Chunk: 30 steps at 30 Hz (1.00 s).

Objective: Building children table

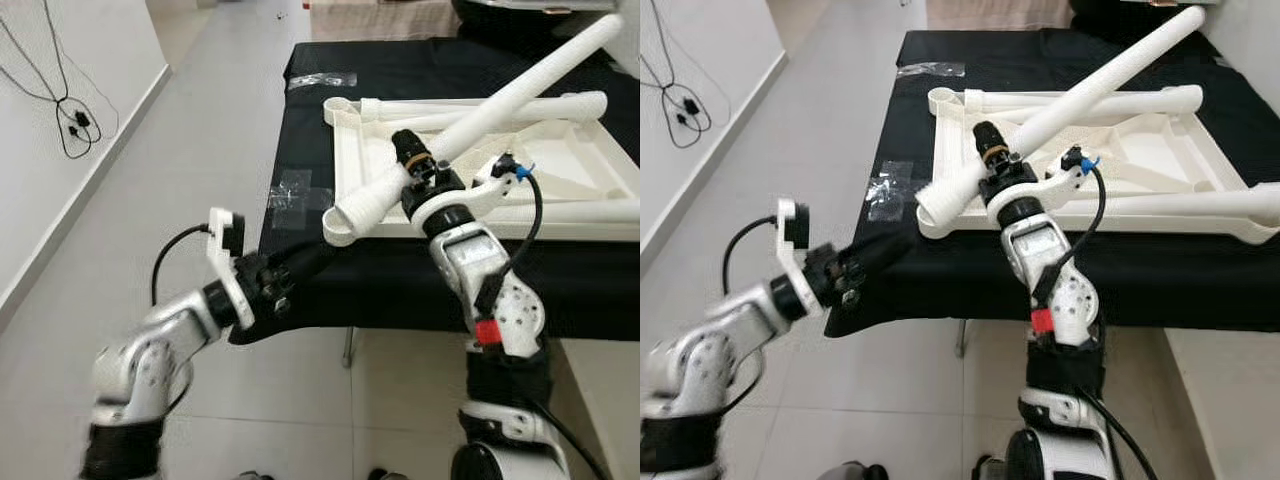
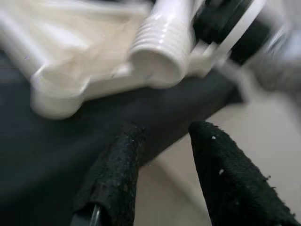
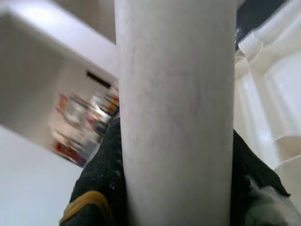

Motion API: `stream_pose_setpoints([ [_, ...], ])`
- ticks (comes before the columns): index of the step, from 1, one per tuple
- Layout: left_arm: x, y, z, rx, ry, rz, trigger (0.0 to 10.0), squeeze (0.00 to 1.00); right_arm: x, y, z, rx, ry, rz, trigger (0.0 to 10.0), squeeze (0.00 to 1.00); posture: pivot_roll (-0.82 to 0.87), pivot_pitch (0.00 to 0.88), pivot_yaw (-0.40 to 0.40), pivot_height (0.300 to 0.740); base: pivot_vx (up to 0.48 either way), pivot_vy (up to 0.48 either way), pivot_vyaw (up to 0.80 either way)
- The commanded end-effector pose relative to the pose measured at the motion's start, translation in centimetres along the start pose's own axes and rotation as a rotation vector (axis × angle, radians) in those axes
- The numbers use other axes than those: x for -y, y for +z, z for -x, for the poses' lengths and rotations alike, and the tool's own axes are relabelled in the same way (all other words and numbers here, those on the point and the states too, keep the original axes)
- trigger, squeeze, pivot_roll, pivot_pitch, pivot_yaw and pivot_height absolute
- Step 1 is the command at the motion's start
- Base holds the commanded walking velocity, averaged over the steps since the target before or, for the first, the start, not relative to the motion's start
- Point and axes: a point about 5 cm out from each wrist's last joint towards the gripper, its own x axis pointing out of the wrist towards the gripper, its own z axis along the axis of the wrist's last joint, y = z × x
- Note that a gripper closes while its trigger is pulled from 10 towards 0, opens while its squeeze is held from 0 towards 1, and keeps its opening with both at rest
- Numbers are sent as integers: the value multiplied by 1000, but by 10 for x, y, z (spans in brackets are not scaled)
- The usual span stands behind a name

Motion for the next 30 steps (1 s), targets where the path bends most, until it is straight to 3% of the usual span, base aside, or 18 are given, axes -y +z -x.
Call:
stream_pose_setpoints([
  [1,2,0,1,-15,25,-80,10000,1000,-12,-7,-1,-13,64,127,0,0,54,91,-21,740,0,0,0],
  [2,2,-2,2,-36,50,-124,10000,937,-16,-9,1,-13,89,215,0,0,54,84,-27,740,0,0,0],
  [3,2,-5,1,-53,72,-164,10000,0,-21,-11,2,-8,122,282,0,0,52,81,-31,740,0,0,0],
  [8,3,-6,-6,-43,121,-226,10000,0,-35,-17,6,4,203,419,0,0,48,81,-33,740,0,0,0],
  [10,4,-3,-15,-5,151,-241,10000,0,-43,-24,8,6,253,491,0,0,47,80,-35,740,0,0,0],
  [19,7,3,-33,56,197,-297,10000,0,-50,-35,12,2,312,545,0,0,38,87,-44,740,0,0,0],
  [22,11,2,-45,78,186,-308,10000,0,-50,-41,14,-4,320,555,0,0,35,91,-48,740,0,0,0],
  [30,17,0,-59,91,143,-308,10000,0,-52,-48,15,-13,331,558,0,0,32,97,-53,740,0,0,0],
])
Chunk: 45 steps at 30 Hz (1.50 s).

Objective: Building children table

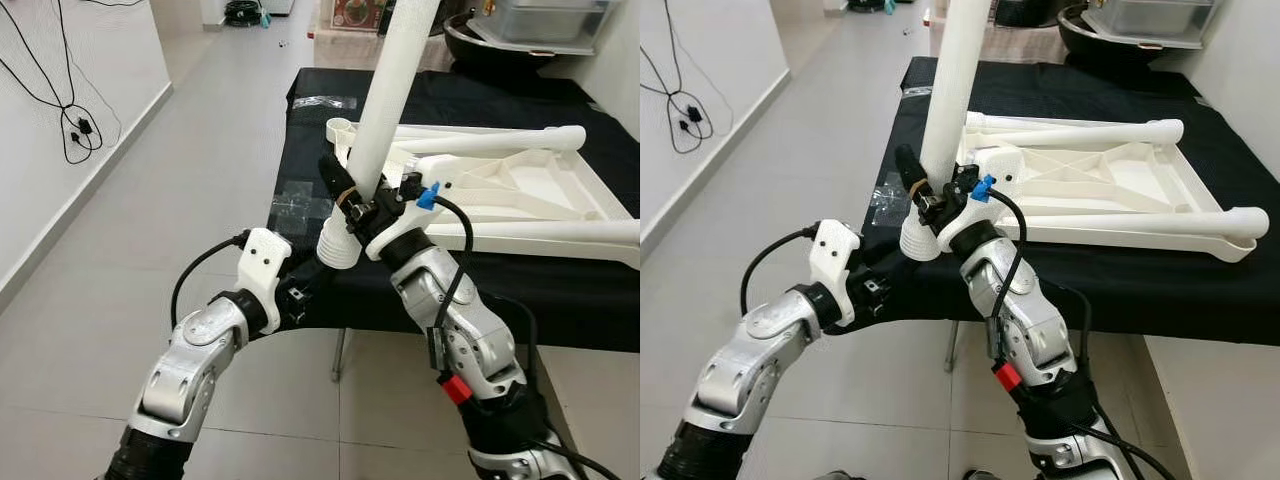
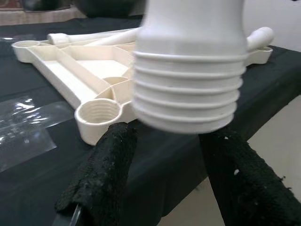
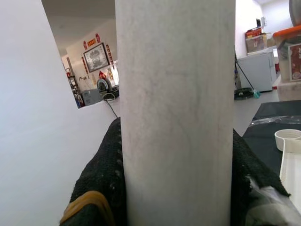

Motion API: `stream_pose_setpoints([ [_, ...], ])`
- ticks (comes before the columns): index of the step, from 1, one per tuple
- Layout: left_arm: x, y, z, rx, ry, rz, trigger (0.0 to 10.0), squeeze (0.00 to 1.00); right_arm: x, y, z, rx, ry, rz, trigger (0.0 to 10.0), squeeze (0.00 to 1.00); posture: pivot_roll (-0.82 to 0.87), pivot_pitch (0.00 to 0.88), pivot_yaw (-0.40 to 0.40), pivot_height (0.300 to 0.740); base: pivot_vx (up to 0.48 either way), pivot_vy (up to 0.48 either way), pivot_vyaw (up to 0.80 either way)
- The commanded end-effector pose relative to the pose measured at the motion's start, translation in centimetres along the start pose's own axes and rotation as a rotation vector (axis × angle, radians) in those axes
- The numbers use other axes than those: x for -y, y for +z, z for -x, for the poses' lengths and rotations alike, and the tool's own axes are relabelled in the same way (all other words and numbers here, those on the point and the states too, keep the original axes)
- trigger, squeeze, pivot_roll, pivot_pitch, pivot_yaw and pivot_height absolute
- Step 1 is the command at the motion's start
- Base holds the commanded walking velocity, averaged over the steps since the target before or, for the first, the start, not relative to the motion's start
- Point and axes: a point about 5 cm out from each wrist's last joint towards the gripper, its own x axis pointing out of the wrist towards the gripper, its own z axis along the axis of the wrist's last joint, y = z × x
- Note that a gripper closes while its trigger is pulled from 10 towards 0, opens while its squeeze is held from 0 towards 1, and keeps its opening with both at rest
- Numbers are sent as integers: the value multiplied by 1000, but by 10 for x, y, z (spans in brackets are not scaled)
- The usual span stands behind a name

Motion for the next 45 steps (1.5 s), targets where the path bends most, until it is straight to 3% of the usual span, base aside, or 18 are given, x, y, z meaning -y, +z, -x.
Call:
stream_pose_setpoints([
  [1,4,7,-5,38,-22,-19,10000,0,-7,-3,2,-3,31,1,0,0,32,97,-53,740,0,0,0],
  [7,8,11,-16,61,-31,-47,10000,0,-11,-7,4,-11,48,6,0,0,28,99,-49,740,0,0,0],
  [8,8,12,-18,66,-29,-38,10000,1000,-12,-8,4,-13,49,12,0,0,28,100,-49,740,0,0,0],
  [18,6,12,-18,56,-14,-65,10000,1000,-11,-11,6,-20,45,24,0,0,33,101,-48,740,0,0,0],
  [19,5,11,-18,55,-13,-71,10000,0,-10,-11,6,-20,45,27,0,0,33,101,-48,740,0,0,0],
  [26,3,11,-21,62,-18,-92,10000,0,-11,-13,6,-21,47,49,0,0,32,98,-44,740,0,0,0],
  [28,4,9,-20,57,-25,-95,0,0,-11,-13,6,-18,46,53,0,0,32,98,-44,740,0,0,0],
  [39,9,-1,-14,27,-59,-129,0,0,-7,-11,5,-16,33,67,0,0,30,95,-44,740,0,0,0],
  [40,6,-3,-12,7,-43,-153,10000,0,-4,-12,4,-37,17,93,10000,0,30,95,-44,740,0,0,0],
  [44,2,-5,-10,-12,-52,-189,10000,0,1,-12,3,-56,-6,103,10000,0,28,93,-46,740,0,0,0],
  [45,1,-6,-9,-14,-56,-192,10000,0,2,-12,3,-57,-12,101,10000,714,28,93,-46,740,0,0,0],
])
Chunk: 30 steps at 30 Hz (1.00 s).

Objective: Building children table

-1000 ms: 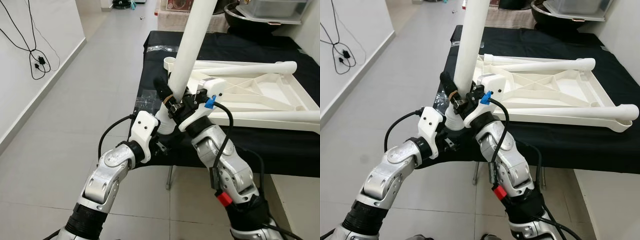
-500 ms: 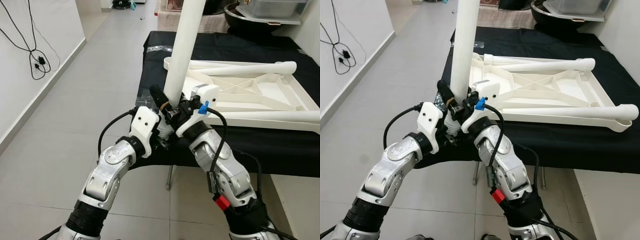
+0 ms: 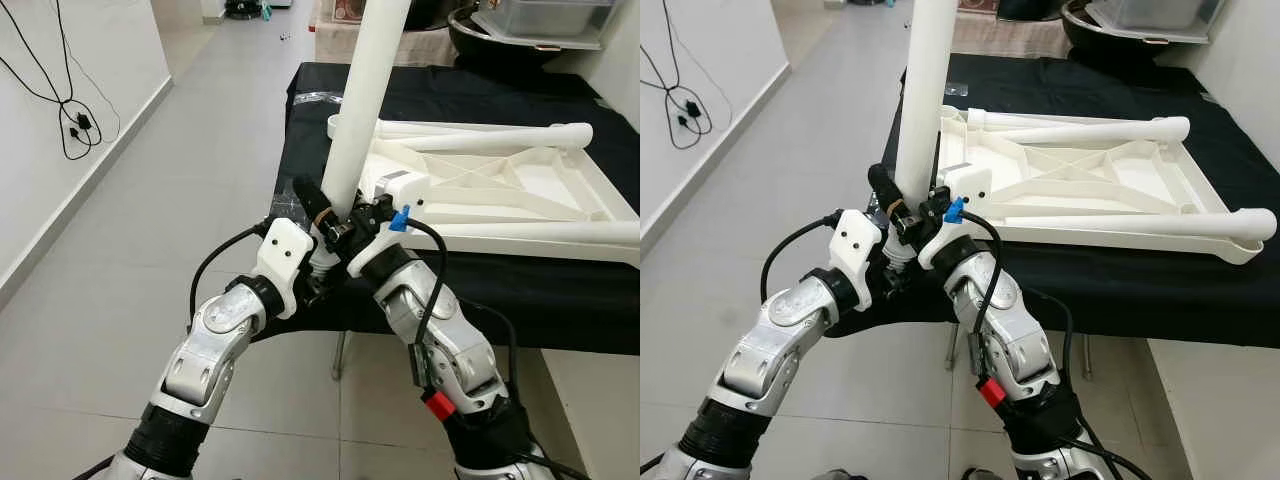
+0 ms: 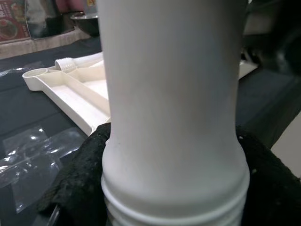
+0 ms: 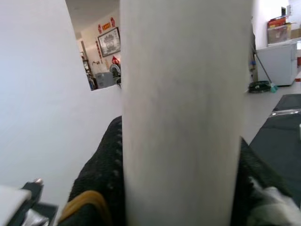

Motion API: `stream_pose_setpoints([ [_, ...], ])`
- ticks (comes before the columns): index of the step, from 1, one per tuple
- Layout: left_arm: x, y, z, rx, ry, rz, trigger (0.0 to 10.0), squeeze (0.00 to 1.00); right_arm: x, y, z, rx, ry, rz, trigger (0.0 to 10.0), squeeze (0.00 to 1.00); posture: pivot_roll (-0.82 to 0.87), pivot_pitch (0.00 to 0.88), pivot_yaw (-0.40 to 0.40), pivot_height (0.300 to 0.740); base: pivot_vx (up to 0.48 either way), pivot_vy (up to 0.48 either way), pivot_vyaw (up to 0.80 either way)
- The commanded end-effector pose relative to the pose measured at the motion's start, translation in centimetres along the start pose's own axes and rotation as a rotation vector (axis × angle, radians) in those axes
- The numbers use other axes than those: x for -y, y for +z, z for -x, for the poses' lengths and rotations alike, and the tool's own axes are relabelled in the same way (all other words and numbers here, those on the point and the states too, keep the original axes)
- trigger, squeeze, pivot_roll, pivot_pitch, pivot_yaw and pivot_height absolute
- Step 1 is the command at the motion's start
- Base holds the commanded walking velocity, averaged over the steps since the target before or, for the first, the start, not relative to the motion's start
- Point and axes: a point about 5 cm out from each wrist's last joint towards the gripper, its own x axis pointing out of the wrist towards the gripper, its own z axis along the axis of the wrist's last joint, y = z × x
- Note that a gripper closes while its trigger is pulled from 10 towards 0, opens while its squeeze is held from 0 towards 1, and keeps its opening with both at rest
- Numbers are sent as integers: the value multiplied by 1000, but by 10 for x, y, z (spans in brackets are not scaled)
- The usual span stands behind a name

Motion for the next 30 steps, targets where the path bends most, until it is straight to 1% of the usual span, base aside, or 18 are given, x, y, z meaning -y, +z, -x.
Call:
stream_pose_setpoints([
  [1,6,-10,3,-34,-49,-18,10000,0,8,3,-1,-5,-41,26,10000,1000,28,93,-46,740,0,0,0],
  [5,5,-13,6,-46,-61,-39,10000,0,9,3,-2,-17,-35,33,10000,1000,25,94,-48,740,0,0,0],
  [6,5,-13,6,-47,-64,-46,10000,0,9,3,-2,-21,-35,32,10000,0,25,93,-48,740,0,0,0],
  [10,4,-14,7,-48,-74,-69,10000,0,9,2,-2,-31,-34,17,10000,0,21,90,-50,740,0,0,0],
  [12,3,-14,7,-49,-81,-87,10000,0,7,0,-1,-48,-20,-20,10000,0,21,91,-51,740,0,0,0],
  [13,2,-15,7,-53,-87,-96,10000,0,6,-2,-1,-60,-10,-58,10000,0,19,92,-49,740,0,0,0],
  [15,2,-16,8,-59,-96,-101,10000,0,4,-3,0,-76,-1,-105,10000,0,19,91,-51,740,0,0,0],
  [30,3,-21,11,-70,-138,-139,10000,0,0,-6,3,-116,35,-179,10000,0,21,93,-45,740,0,0,0],
])
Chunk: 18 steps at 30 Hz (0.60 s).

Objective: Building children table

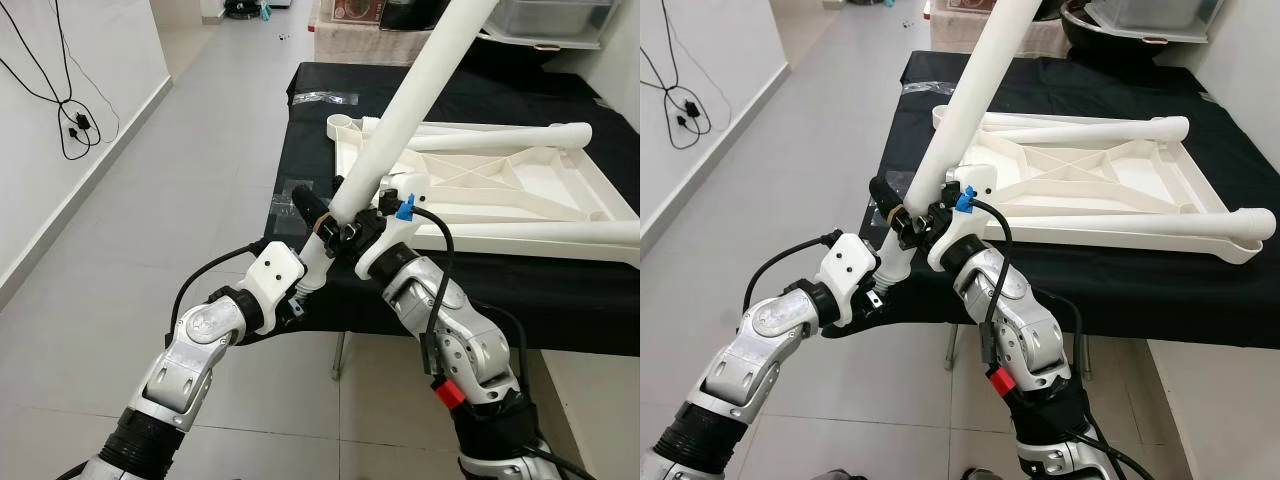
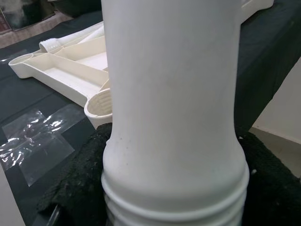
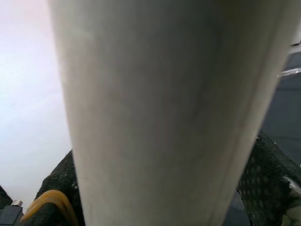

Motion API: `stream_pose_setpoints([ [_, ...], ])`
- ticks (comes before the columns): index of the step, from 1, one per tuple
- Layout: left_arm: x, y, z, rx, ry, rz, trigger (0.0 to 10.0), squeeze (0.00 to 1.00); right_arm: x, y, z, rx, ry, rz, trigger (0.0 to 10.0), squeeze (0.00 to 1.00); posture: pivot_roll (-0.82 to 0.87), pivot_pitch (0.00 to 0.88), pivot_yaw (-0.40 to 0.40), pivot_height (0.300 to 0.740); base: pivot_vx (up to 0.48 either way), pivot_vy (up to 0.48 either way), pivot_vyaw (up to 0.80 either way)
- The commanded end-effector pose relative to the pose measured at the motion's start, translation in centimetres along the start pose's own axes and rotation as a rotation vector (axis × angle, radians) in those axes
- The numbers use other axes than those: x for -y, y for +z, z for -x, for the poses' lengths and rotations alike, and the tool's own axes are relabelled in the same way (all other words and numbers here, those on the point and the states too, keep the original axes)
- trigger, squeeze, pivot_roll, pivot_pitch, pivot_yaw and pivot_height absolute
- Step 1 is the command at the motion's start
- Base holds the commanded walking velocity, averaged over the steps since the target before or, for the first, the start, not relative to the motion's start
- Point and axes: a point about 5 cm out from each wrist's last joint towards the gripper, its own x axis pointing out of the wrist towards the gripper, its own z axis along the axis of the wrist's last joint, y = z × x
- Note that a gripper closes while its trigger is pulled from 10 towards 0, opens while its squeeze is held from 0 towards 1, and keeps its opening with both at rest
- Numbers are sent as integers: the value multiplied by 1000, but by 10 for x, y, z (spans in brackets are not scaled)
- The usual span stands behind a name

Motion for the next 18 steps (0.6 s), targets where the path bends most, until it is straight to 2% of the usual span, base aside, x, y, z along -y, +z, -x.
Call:
stream_pose_setpoints([
  [1,9,0,-2,8,-64,-35,10000,0,-5,0,0,-3,22,-24,10000,0,21,93,-45,740,0,0,0],
  [11,11,-3,-2,4,-82,-49,10000,0,-7,0,1,-10,28,-45,10000,0,20,94,-43,740,0,0,0],
  [13,11,-3,-2,4,-83,-53,10000,0,-7,1,1,-6,31,-48,0,0,19,93,-41,740,0,0,0],
  [18,11,-3,-2,5,-82,-54,10000,0,-7,1,1,-6,30,-47,0,0,20,94,-41,740,0,0,0],
])
